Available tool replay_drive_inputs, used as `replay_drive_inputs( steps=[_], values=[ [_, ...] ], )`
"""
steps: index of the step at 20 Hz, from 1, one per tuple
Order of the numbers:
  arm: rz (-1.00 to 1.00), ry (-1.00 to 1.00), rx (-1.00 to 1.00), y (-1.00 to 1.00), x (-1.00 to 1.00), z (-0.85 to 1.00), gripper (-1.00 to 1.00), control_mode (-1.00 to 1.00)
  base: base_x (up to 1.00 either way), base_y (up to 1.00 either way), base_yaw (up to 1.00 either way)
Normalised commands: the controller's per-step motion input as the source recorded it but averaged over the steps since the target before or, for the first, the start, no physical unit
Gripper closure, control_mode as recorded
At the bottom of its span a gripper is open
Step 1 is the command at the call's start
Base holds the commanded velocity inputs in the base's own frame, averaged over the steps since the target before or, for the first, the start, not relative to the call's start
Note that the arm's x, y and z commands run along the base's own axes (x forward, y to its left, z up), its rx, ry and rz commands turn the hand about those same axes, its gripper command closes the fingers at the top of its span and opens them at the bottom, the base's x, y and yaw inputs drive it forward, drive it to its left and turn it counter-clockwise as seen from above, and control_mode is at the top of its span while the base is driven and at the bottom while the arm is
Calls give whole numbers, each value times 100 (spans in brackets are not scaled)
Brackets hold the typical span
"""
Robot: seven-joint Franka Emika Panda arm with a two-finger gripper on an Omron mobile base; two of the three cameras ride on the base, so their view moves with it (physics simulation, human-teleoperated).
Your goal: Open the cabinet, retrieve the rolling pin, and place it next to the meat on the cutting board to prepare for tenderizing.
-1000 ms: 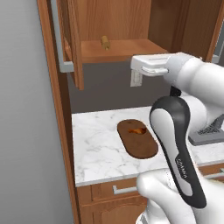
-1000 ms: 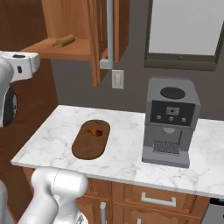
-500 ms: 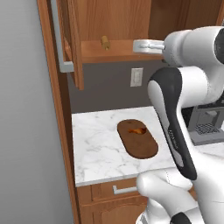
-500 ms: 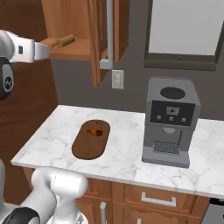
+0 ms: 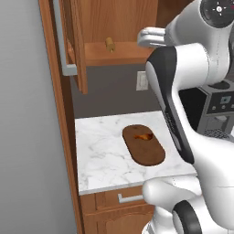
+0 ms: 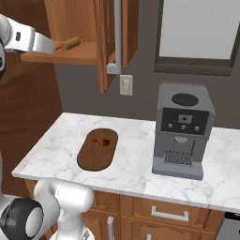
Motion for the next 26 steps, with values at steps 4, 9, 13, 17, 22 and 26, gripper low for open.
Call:
replay_drive_inputs(
  steps=[4, 9, 13, 17, 22, 26],
  values=[
    [0, -1, 0, 0, 3, -10, -100, -100, 0, 0, 0],
    [0, -1, 0, 8, 3, -18, -100, -100, 0, 0, 0],
    [1, 1, 0, 9, 20, -16, -100, -100, 0, 0, 0],
    [0, 5, -3, 16, 41, -10, -100, -100, 0, 0, 0],
    [2, 11, -4, 10, 55, -9, -100, -100, 0, 0, 0],
    [4, 7, -2, 5, 56, -10, -100, -100, 0, 0, 0]
  ],
)
